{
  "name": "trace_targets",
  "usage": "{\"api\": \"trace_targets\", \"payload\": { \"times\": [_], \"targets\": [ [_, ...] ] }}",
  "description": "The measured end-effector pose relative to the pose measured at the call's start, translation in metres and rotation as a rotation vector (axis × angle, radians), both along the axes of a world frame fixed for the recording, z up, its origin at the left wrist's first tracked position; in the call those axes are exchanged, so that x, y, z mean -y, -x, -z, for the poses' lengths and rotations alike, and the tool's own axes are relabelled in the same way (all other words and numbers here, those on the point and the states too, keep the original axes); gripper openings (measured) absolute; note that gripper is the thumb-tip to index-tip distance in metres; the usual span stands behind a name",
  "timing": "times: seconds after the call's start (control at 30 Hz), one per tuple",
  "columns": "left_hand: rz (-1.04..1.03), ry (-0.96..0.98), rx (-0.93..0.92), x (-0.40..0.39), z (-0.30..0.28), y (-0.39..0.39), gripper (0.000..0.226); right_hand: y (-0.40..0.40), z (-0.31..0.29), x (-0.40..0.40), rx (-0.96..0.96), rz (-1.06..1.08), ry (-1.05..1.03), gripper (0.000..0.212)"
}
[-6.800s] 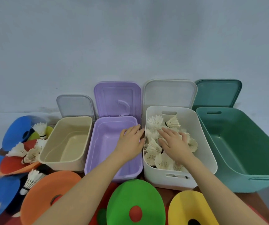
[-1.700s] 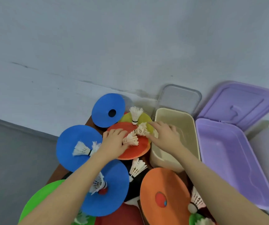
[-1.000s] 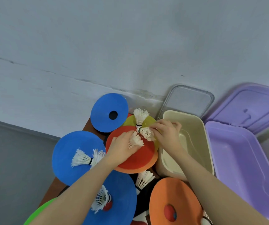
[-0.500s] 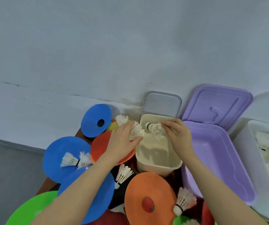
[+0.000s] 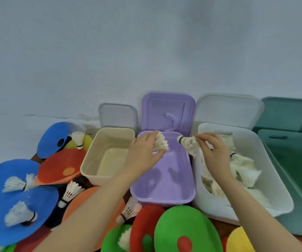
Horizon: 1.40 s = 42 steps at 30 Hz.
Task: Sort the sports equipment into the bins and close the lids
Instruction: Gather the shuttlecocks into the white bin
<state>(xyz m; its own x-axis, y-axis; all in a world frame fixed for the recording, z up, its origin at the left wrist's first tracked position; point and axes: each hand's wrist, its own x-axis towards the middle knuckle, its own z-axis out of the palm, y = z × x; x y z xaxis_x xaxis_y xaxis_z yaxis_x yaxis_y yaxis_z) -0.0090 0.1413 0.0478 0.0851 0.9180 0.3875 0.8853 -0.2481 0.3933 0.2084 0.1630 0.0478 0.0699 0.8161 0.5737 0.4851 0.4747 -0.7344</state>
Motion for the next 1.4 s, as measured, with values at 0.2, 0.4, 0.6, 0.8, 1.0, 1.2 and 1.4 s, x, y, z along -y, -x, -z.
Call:
{"api": "trace_targets", "payload": {
  "times": [0.2,0.4,0.6,0.8,1.0,1.2,1.4],
  "targets": [
    [0.05,0.015,0.02,-0.021,-0.009,-0.099,0.065,-0.09,-0.005,-0.011,-0.024,0.066,0.056,0.013],
    [0.077,0.126,0.091,-0.06,-0.016,-0.17,0.067,-0.151,0.004,-0.039,0.032,0.261,0.099,0.015],
    [0.113,0.227,0.083,-0.098,0.002,-0.213,0.07,-0.176,0.024,-0.078,0.266,0.379,0.063,0.017],
    [0.123,0.221,-0.047,-0.11,0.032,-0.222,0.062,-0.182,0.057,-0.091,0.542,0.025,0.426,0.032],
    [0.174,0.299,-0.162,-0.109,0.047,-0.212,0.068,-0.192,0.061,-0.087,0.585,-0.023,0.72,0.045],
    [0.154,0.263,-0.147,-0.098,0.03,-0.199,0.052,-0.18,0.04,-0.076,0.682,0.04,0.474,0.046],
    [0.125,0.128,-0.196,-0.071,0.002,-0.166,0.047,-0.151,0.007,-0.051,0.771,0.067,0.3,0.039]
  ]
}}
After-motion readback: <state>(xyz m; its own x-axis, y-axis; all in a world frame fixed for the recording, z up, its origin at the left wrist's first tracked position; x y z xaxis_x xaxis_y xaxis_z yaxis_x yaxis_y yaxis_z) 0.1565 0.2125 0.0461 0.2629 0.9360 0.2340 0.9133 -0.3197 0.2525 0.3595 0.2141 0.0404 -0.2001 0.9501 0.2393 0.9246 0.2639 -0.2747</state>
